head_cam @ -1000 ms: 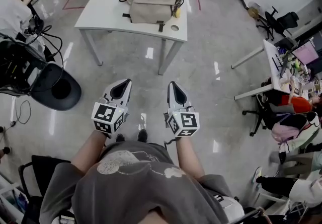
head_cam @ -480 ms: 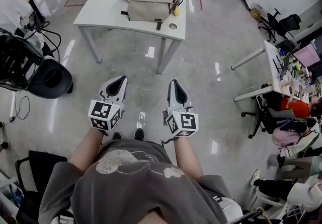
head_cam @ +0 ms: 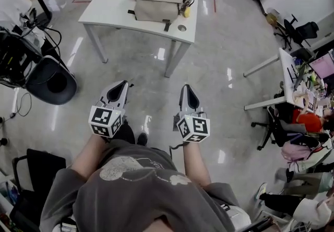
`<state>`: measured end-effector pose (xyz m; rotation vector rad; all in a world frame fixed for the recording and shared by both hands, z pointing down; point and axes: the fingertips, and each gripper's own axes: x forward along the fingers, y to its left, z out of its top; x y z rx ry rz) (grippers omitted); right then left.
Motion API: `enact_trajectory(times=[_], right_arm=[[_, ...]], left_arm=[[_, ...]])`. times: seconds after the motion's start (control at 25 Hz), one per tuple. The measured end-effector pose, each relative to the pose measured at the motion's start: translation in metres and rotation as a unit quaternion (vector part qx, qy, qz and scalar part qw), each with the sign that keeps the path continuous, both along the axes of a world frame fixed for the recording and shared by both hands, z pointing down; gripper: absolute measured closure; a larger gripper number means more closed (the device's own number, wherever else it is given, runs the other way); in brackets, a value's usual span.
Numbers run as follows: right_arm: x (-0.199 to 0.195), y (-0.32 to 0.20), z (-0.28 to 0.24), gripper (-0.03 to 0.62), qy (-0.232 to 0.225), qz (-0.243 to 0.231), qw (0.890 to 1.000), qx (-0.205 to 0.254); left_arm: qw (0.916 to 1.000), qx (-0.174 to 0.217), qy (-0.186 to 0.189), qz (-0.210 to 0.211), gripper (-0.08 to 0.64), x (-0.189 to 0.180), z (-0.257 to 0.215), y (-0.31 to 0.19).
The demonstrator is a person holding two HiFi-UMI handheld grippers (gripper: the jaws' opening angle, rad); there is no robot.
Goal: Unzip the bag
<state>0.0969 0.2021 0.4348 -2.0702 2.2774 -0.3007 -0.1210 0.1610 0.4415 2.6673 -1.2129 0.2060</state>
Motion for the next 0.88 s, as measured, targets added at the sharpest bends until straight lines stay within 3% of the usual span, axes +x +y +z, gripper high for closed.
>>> enact_trajectory(times=[0.28,0.44,0.88], right_arm=[[0.008,-0.023,0.014,0.592,0.010,0.007,1.000,-0.011],[0.036,-0.048,0.021,0.592,0.008,0.043,0.999,-0.018],[0.059,-0.173,0.022,0.592,0.021,0.080,0.996,-0.021]], left_arm=[[0.9998,-0.006,0.021,-0.005,0.554,0.002,0.005,-0.038],[0.9997,0.003,0.019,0.015,0.554,0.019,0.011,-0.072],[0.9970,0.006,0.025,0.072,0.554,0.063,0.019,-0.213]])
